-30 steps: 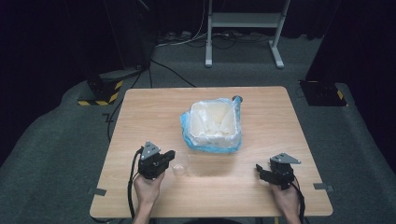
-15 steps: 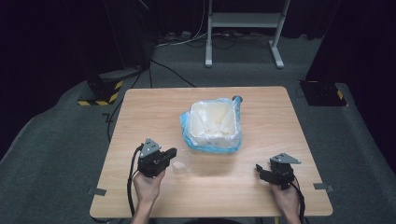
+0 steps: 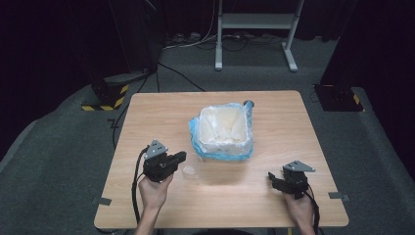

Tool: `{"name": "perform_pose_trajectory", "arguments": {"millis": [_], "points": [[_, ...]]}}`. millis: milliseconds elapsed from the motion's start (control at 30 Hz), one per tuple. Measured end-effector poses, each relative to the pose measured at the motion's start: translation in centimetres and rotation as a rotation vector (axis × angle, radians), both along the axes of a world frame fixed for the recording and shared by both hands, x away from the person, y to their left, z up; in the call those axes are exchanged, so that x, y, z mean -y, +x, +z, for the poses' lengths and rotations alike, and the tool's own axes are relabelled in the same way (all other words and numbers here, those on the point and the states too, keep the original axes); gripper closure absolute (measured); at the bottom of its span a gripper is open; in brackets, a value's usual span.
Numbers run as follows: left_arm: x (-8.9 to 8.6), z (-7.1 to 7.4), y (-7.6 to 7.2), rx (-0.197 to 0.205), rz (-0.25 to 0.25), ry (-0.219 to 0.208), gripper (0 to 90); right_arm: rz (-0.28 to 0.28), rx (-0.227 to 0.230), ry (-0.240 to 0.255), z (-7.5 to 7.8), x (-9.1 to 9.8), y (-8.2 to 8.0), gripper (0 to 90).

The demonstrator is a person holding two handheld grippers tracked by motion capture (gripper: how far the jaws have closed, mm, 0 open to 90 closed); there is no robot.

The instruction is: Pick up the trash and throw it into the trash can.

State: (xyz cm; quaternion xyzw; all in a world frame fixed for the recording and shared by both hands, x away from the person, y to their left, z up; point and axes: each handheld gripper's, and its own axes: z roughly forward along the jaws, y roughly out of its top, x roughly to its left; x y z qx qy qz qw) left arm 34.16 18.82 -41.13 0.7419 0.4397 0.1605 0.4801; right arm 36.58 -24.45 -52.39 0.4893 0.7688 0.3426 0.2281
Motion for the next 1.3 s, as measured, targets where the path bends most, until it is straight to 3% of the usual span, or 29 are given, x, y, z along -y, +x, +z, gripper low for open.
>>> {"name": "perform_pose_trajectory", "arguments": {"millis": [667, 1300], "points": [[-0.2, 2.8, 0.5, 0.004, -0.038, -0.033, 85.7, 0.0, 0.0, 0.0, 0.0, 0.0, 0.0, 34.2], [-0.5, 5.0, 0.7, 0.023, -0.041, -0.057, 85.8, 0.0, 0.0, 0.0, 0.0, 0.0, 0.0, 34.1]]}}
